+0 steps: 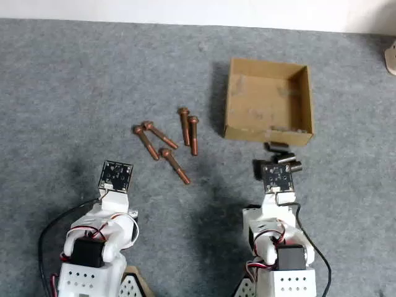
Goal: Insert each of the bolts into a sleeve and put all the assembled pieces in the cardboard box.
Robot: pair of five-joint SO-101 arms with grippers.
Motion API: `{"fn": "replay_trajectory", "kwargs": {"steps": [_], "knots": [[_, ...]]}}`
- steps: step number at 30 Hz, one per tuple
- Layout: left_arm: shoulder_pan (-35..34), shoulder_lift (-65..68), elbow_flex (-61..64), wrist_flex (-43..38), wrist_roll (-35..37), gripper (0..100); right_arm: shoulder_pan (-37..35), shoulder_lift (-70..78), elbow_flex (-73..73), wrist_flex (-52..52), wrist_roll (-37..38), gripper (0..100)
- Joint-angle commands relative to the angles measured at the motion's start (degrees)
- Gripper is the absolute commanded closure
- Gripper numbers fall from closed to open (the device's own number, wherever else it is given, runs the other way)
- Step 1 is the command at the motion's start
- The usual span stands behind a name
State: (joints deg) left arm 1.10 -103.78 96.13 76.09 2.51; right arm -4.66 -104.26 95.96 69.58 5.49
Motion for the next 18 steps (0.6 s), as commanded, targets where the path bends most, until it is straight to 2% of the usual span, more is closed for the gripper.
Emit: {"fn": "replay_trajectory", "kwargs": {"steps": [1, 9, 14, 18], "knots": [[-1.2, -0.7, 0.5, 0.3, -0.2, 99, 0.3, -0.7, 6.7, 0.1, 0.2, 99.4], [-12.9, -0.2, -9.5, 1.4, 0.4, 99, 0.5, -0.6, 6.7, 0.1, 0.2, 99.4], [-13.7, -0.1, -16.7, 8.1, 6.9, 99, 0.5, -0.6, 6.7, 0.1, 0.2, 99.4], [-13.7, 1.0, -20.7, 8.9, 8.6, 99, 0.5, -0.6, 6.7, 0.1, 0.2, 99.4]]}}
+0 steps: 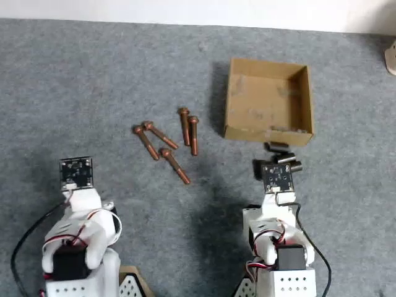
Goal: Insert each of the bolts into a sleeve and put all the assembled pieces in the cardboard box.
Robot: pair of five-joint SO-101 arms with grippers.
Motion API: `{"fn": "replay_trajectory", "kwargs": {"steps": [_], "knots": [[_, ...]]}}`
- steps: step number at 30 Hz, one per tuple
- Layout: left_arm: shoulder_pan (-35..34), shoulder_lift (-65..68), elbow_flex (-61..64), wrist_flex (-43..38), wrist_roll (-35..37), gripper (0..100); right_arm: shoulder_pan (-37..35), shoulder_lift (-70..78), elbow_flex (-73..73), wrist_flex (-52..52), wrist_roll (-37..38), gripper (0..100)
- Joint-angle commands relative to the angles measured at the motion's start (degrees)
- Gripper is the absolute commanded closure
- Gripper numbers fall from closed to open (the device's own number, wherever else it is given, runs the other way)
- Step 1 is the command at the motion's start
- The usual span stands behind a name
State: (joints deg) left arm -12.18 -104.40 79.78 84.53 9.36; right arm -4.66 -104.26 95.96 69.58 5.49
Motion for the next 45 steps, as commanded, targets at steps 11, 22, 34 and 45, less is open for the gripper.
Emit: {"fn": "replay_trajectory", "kwargs": {"steps": [11, 22, 34, 45], "knots": [[0.0, 47.3, -19.1, -7.2, 12.0, 99, 0.5, -0.6, 6.7, 0.1, 0.2, 99.4], [4.4, 86.6, -38.9, -22.6, 11.0, 99, 0.5, -0.6, 6.7, 0.1, 0.2, 99.4], [10.3, 95.7, -50.0, -23.2, 13.0, 95, 0.6, -0.6, 6.7, 0.1, 0.2, 99.4], [11.2, 118.9, -74.2, -16.5, 35.2, 86, 0.6, -0.6, 6.7, 0.1, 0.2, 99.4]]}}
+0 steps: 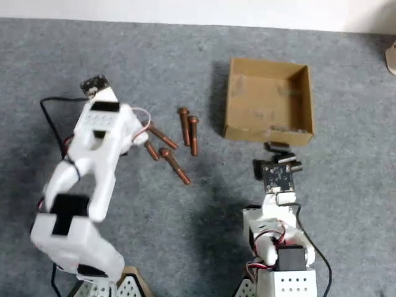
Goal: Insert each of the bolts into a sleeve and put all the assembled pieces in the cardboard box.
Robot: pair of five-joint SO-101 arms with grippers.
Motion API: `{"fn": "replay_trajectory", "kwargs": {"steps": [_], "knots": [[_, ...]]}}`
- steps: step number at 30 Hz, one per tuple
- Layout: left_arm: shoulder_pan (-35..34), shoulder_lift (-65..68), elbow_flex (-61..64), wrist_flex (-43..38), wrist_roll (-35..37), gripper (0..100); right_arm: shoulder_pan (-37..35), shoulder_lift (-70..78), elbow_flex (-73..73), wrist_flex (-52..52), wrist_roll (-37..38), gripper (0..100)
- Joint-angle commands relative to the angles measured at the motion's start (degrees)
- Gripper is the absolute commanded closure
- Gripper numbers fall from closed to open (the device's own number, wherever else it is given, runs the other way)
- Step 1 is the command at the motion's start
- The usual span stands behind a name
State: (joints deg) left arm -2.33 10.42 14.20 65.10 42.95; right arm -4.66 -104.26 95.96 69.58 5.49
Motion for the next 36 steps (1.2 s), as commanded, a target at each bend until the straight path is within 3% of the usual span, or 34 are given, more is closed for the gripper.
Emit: {"fn": "replay_trajectory", "kwargs": {"steps": [1, 9, 15, 18, 27, 31, 36], "knots": [[1.2, 6.3, -11.3, 3.7, 1.6, 86, 0.6, -0.6, 6.7, 0.1, 0.2, 99.4], [1.5, 19.5, -29.1, 11.6, 2.0, 86, 0.6, -0.6, 6.7, 0.1, 0.2, 99.4], [1.4, 27.4, -37.1, 12.5, 15.7, 86, 0.6, -0.6, 6.7, 0.1, 0.2, 99.4], [1.5, 29.2, -40.2, 14.2, 18.8, 86, 0.6, -0.6, 6.7, 0.1, 0.2, 99.4], [2.0, 29.4, -52.9, 30.1, 18.7, 86, 0.6, -0.6, 6.7, 0.1, 0.2, 99.4], [3.6, 29.7, -53.8, 31.1, 18.4, 86, 0.6, -0.6, 6.7, 0.1, 0.2, 99.4], [5.6, 29.8, -53.7, 31.3, 11.4, 86, 0.6, -0.6, 6.7, 0.1, 0.2, 99.4]]}}
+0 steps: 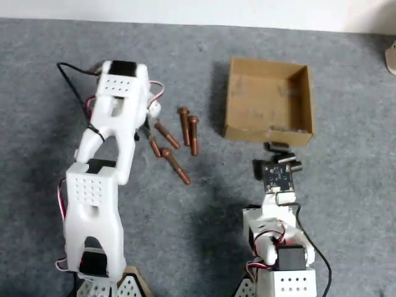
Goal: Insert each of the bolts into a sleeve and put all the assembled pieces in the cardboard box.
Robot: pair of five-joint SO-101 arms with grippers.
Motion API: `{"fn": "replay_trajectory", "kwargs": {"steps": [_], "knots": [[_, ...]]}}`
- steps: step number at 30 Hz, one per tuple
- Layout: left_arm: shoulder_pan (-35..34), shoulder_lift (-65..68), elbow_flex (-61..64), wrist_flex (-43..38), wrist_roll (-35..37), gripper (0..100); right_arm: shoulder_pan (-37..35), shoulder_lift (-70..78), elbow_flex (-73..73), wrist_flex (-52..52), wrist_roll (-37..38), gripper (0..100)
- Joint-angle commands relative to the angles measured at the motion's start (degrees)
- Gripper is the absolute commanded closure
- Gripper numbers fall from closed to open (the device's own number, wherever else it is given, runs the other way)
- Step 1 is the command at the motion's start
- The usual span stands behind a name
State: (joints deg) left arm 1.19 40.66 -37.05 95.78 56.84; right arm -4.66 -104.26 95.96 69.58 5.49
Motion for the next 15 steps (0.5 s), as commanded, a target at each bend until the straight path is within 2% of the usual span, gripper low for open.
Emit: {"fn": "replay_trajectory", "kwargs": {"steps": [1, 10, 15], "knots": [[2.2, -0.5, -2.4, 0.4, -2.5, 86, 0.6, -0.6, 6.7, 0.1, 0.2, 99.4], [2.2, -0.3, 1.3, -0.3, -2.7, 86, 0.6, -0.6, 6.7, 0.1, 0.2, 99.4], [2.2, -0.3, 7.1, -7.0, -2.5, 86, 0.6, -0.6, 6.7, 0.1, 0.2, 99.4]]}}
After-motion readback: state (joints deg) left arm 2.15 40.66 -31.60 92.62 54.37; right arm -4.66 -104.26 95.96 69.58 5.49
